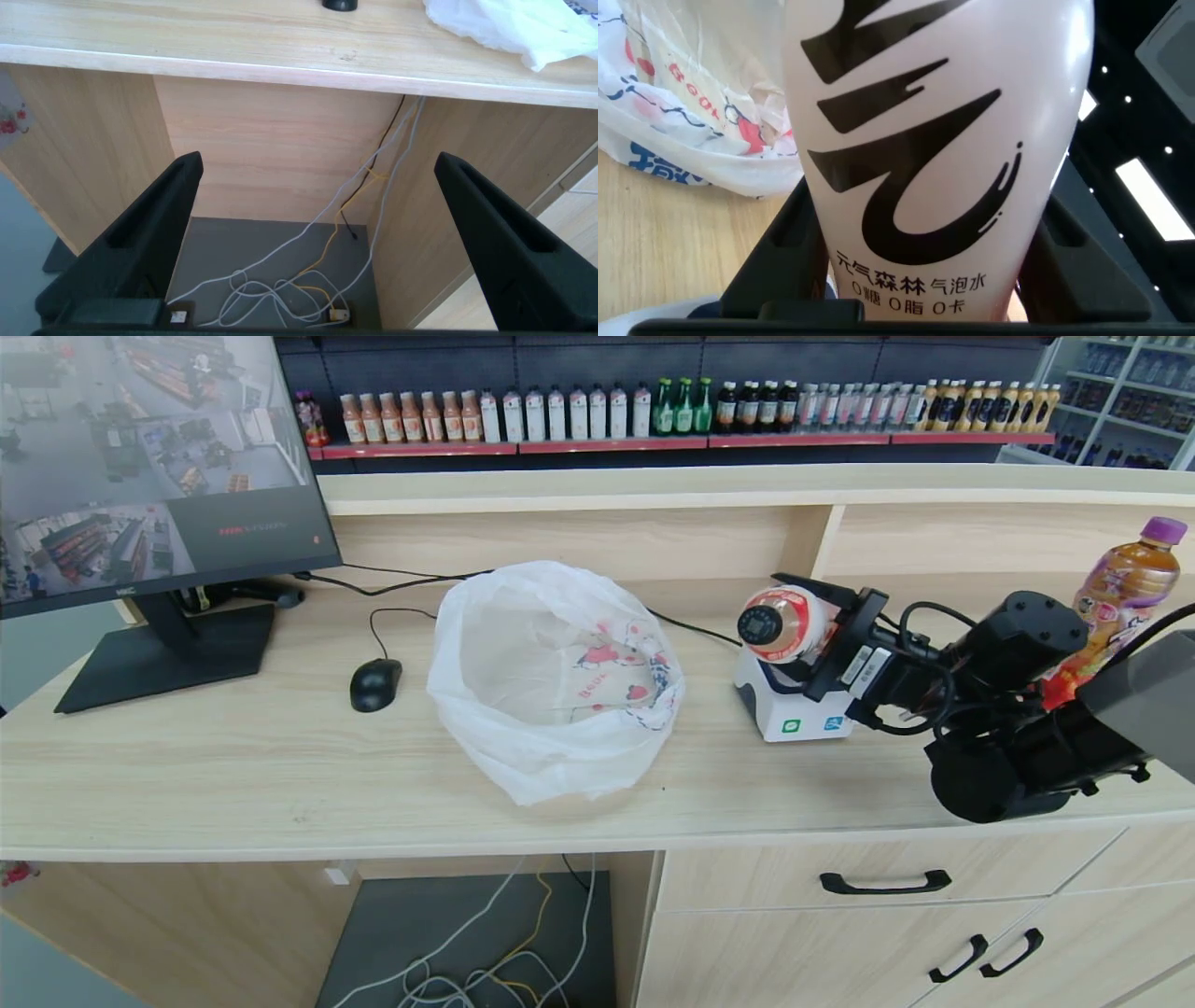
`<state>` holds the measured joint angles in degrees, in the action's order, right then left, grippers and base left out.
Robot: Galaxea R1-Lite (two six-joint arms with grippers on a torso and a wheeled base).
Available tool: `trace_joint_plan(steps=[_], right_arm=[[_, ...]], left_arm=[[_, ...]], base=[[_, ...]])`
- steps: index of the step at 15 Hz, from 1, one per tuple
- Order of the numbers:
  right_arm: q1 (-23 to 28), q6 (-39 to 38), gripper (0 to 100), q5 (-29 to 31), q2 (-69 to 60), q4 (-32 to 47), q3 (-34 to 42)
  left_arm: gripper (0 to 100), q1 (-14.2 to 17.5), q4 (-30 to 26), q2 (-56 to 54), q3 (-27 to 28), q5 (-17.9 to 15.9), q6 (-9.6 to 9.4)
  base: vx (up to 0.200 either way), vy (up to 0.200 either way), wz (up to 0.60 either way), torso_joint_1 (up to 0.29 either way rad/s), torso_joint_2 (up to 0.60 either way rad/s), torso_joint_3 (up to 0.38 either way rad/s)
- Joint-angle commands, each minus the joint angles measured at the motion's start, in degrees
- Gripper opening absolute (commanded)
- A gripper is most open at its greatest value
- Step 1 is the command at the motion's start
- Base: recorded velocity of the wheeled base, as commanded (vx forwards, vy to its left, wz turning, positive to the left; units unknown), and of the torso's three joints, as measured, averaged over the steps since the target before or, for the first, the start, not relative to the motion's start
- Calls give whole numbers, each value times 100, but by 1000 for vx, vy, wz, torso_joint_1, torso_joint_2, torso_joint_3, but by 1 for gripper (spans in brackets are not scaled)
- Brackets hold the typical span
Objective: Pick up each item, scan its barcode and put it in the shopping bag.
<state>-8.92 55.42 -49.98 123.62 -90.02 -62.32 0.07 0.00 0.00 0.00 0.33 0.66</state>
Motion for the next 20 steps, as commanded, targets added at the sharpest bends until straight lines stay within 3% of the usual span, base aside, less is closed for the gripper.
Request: trace_joint_plan(steps=[1,20], right_arm=[[-4,66,0,-20,197,2,-96],[22,127,0,-47,-357,2,326]], left_arm=[[100,1,0,0,0,2,4],[100,1,0,0,0,2,4]], base=[[0,0,0,0,0,0],[0,0,0,0,0,0]])
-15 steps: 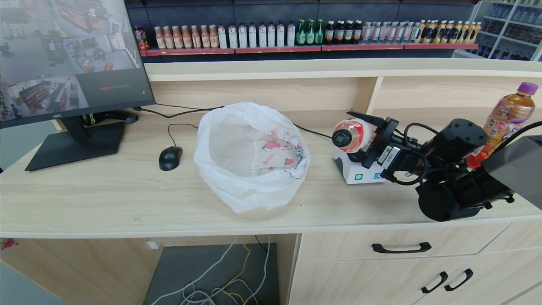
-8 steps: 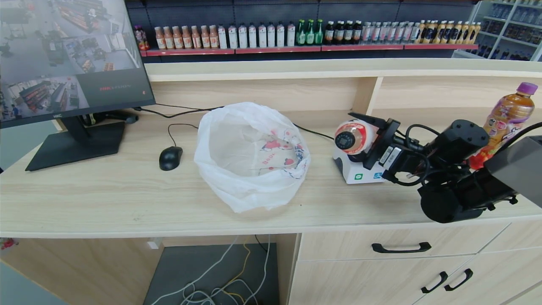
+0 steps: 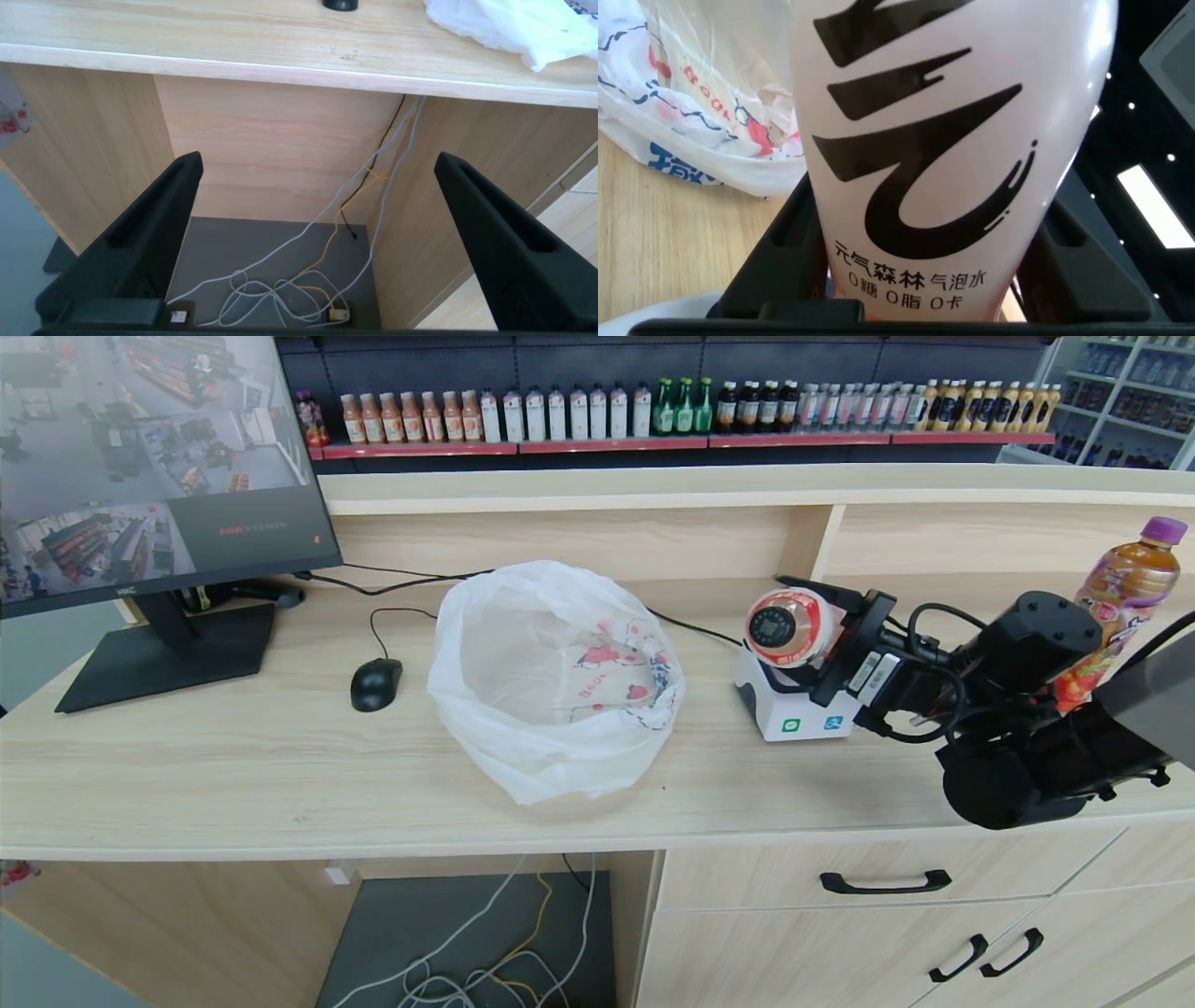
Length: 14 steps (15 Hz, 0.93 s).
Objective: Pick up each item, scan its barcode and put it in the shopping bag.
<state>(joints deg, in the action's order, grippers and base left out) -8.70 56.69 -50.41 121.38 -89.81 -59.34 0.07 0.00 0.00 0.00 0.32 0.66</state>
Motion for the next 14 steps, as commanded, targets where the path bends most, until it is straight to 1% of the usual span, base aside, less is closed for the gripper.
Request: trace_joint_plan(steps=[1,9,13,14], right_arm=[[0,0,0,13,-150,-19,46],[-61,-26,0,110,-299,-19,213],[-88,-149,0,339,-387,-19,406],[-88,-378,0,488,-501,-19,424]], left_arm=[[100,1,0,0,0,3,4],[100,1,0,0,0,3,4],[100,1,0,0,0,3,4],[100,1,9,0,0,3,4]], base=[[0,0,0,0,0,0],[0,0,0,0,0,0],[0,0,0,0,0,0],[0,0,0,0,0,0]])
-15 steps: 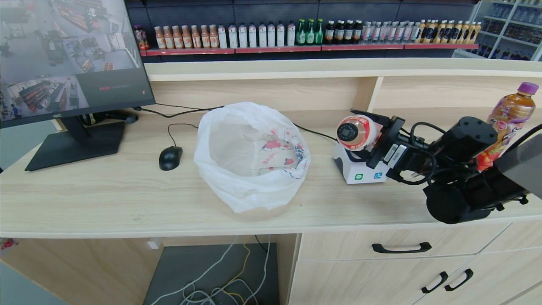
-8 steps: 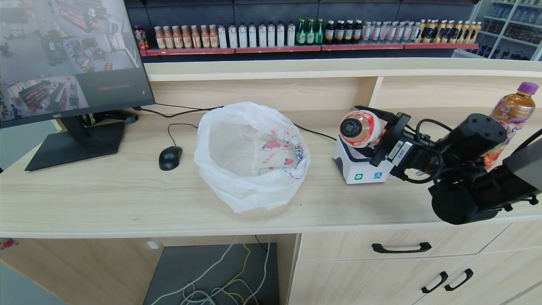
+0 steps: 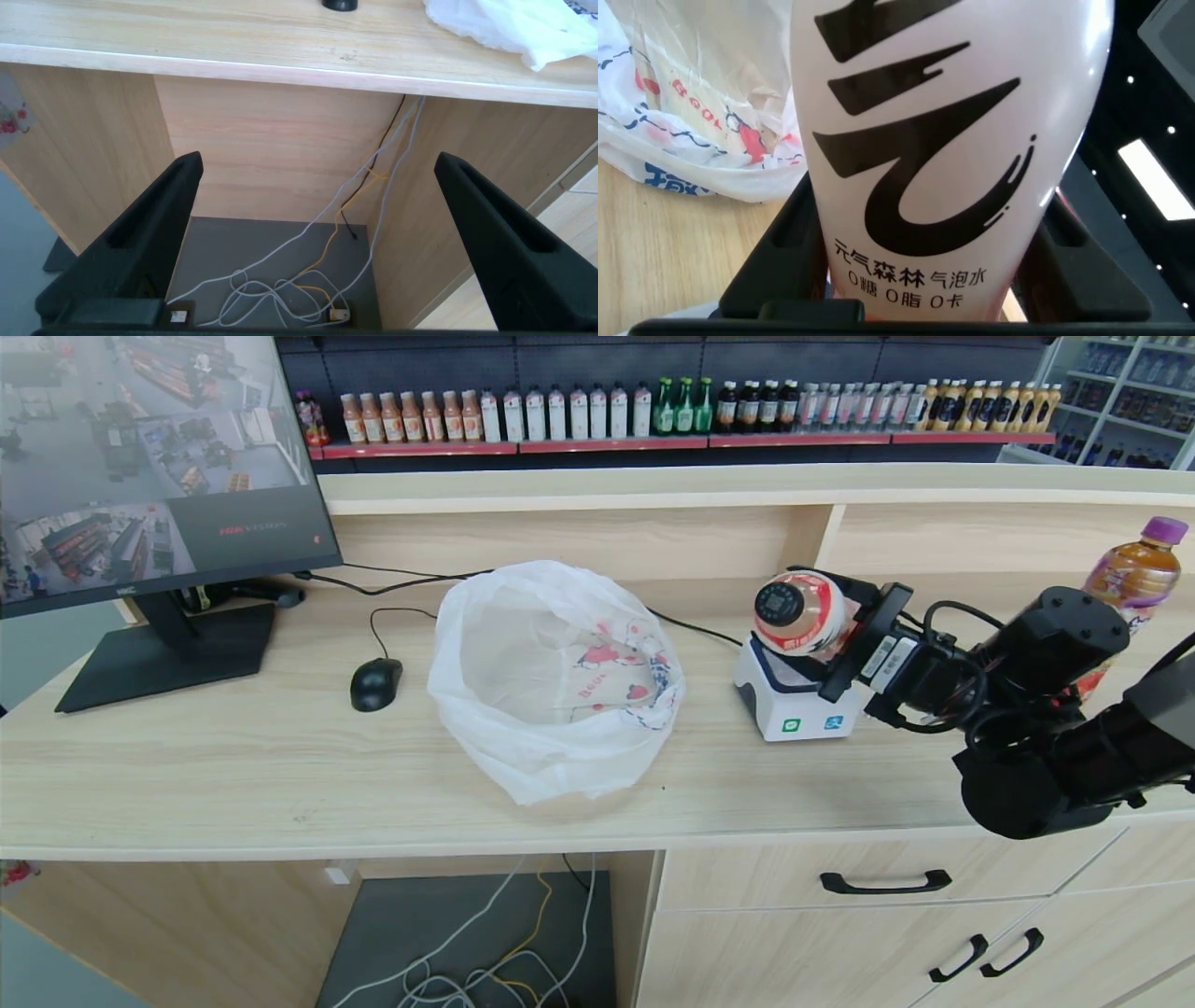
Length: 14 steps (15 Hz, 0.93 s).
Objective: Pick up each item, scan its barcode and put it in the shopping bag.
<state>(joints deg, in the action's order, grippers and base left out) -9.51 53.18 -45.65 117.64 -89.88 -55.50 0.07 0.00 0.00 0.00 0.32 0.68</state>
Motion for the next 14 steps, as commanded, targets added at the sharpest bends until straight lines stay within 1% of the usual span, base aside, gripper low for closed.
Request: trace_joint_plan(steps=[1,2,3,4,5,6,8,9,10,12,14], right_arm=[[-95,-290,0,329,-268,-12,75],[-280,-536,0,645,-373,-12,57],[-587,-1160,0,1208,-391,-12,-31],[-675,-1433,0,1507,-382,-12,-92],[-693,-1529,0,1595,-373,-12,-92],[-684,-2127,0,1894,-417,-12,-39],[-693,-2690,0,2403,-567,-12,84],[-710,-3050,0,2781,-628,-12,180],[-728,-3340,0,3036,-707,-12,233],[-921,-3990,0,3229,-822,-12,382],[-930,-4395,0,3643,-1103,-12,804]], left_arm=[[100,1,0,0,0,3,2],[100,1,0,0,0,3,2],[100,1,9,0,0,3,2],[100,1,0,0,0,3,2],[100,1,0,0,0,3,2],[100,1,0,0,0,3,2],[100,1,9,0,0,3,2],[100,1,0,0,0,3,2],[100,1,0,0,0,3,2],[100,1,0,0,0,3,2],[100,1,0,0,0,3,2]], base=[[0,0,0,0,0,0],[0,0,0,0,0,0],[0,0,0,0,0,0],[0,0,0,0,0,0],[0,0,0,0,0,0],[0,0,0,0,0,0],[0,0,0,0,0,0],[0,0,0,0,0,0],[0,0,0,0,0,0],[0,0,0,0,0,0],[0,0,0,0,0,0]])
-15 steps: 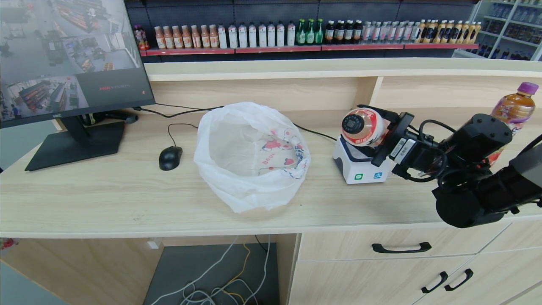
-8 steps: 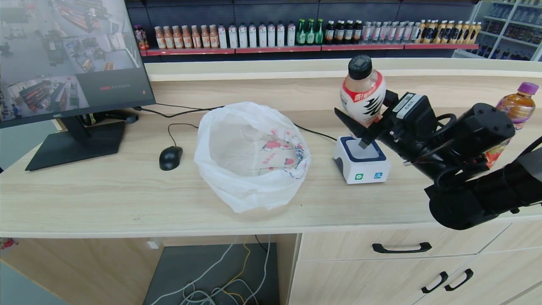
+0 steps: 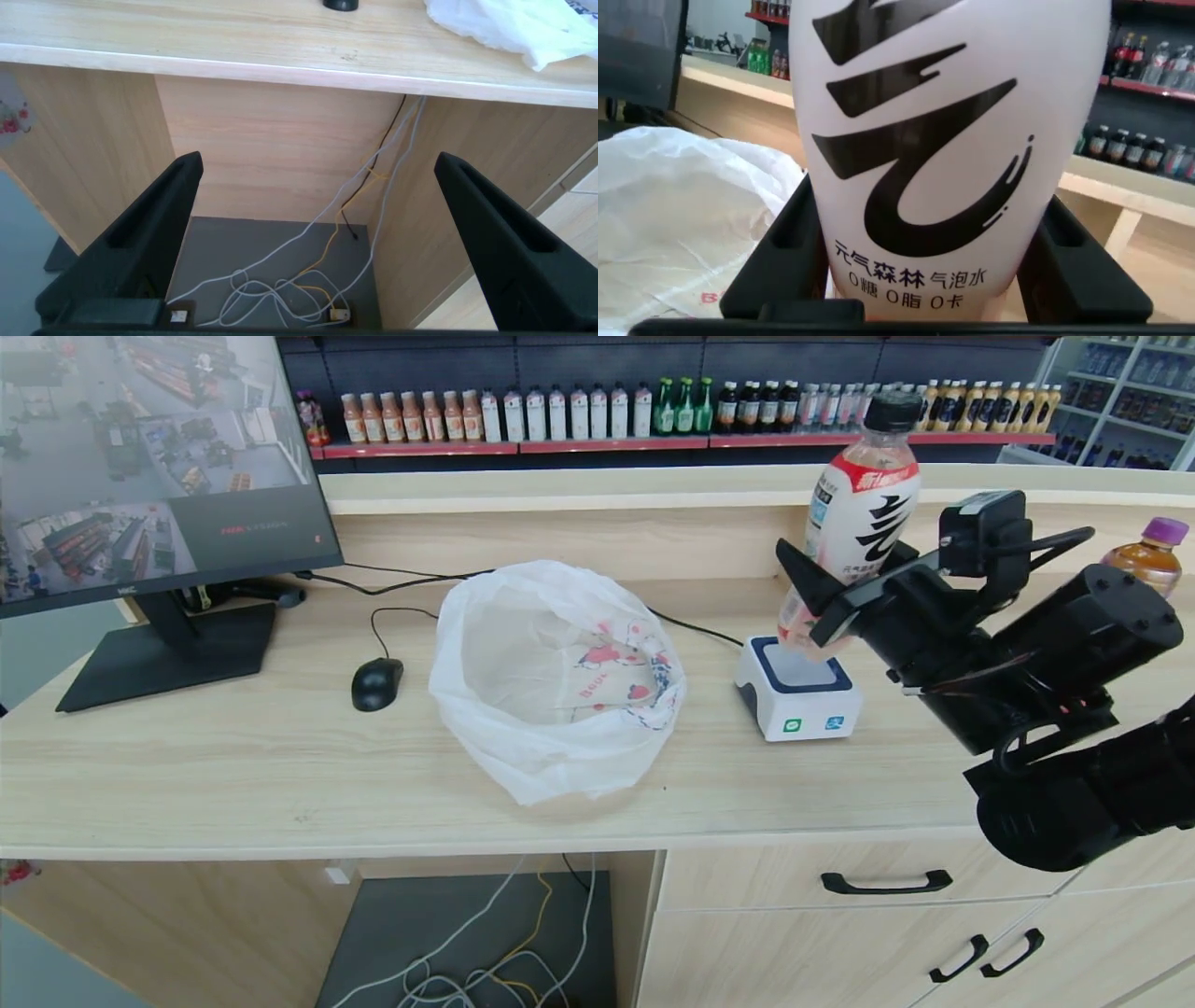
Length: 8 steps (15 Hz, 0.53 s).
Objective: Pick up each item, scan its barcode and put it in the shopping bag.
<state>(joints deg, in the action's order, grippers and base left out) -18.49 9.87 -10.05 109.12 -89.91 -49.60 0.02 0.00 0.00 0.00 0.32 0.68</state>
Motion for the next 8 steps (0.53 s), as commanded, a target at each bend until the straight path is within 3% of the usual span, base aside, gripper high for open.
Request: trace_joint_plan(steps=[1,4,8], right_arm=[[-32,-337,0,161,-347,-9,399],[-5,-645,0,688,-567,-9,522],[-5,-662,0,838,-822,-9,873]], left_arm=[[100,6,9,0,0,3,2],[100,6,9,0,0,3,2],[100,6,0,0,0,3,2]], base=[[0,0,0,0,0,0],[0,0,0,0,0,0],[0,0,0,0,0,0]])
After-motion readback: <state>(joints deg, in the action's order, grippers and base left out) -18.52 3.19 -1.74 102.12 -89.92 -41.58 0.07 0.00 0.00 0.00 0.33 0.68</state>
